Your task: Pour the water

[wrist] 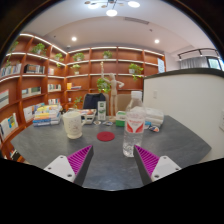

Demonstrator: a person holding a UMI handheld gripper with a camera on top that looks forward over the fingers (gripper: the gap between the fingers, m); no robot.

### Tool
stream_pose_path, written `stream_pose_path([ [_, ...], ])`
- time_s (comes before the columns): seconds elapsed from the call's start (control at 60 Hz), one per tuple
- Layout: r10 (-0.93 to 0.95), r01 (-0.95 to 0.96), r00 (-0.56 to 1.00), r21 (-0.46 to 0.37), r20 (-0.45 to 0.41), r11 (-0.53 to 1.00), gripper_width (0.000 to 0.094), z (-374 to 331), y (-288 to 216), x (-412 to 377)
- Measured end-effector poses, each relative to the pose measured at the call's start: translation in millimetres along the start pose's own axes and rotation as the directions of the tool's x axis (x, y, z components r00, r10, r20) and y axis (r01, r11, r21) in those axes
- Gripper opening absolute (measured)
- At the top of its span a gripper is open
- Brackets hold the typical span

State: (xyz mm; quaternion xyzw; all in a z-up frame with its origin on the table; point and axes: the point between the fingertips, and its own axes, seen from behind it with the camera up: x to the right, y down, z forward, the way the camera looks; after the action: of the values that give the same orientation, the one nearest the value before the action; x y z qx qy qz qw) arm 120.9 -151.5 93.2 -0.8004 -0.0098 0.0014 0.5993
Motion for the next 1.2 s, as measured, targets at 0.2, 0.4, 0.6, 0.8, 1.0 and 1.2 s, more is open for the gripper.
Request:
stream_pose_path([
  [0.2, -0.001, 0.008, 0.994, 0.064, -0.106, 0.998, 0.0860, 47, -3, 68],
  [0.4, -0.014, 0.023, 0.998, 0.117, -0.069, 0.993, 0.0884, 101, -30, 78],
  [0.6, -0.001, 0.011, 0.998, 0.160, -0.061, 0.987, 0.0773, 125, -53, 73],
  [0.8, -0.058, 0.072, 0.995, 0.192, -0.081, 0.979, 0.0526, 135, -58, 70],
  [1.0, -0.072, 0.081, 0.995, 0.142, -0.068, 0.986, 0.0355, 136, -54, 67],
  [1.2, -0.210, 0.217, 0.975, 0.101, -0.072, 0.971, 0.0353, 143, -54, 56],
])
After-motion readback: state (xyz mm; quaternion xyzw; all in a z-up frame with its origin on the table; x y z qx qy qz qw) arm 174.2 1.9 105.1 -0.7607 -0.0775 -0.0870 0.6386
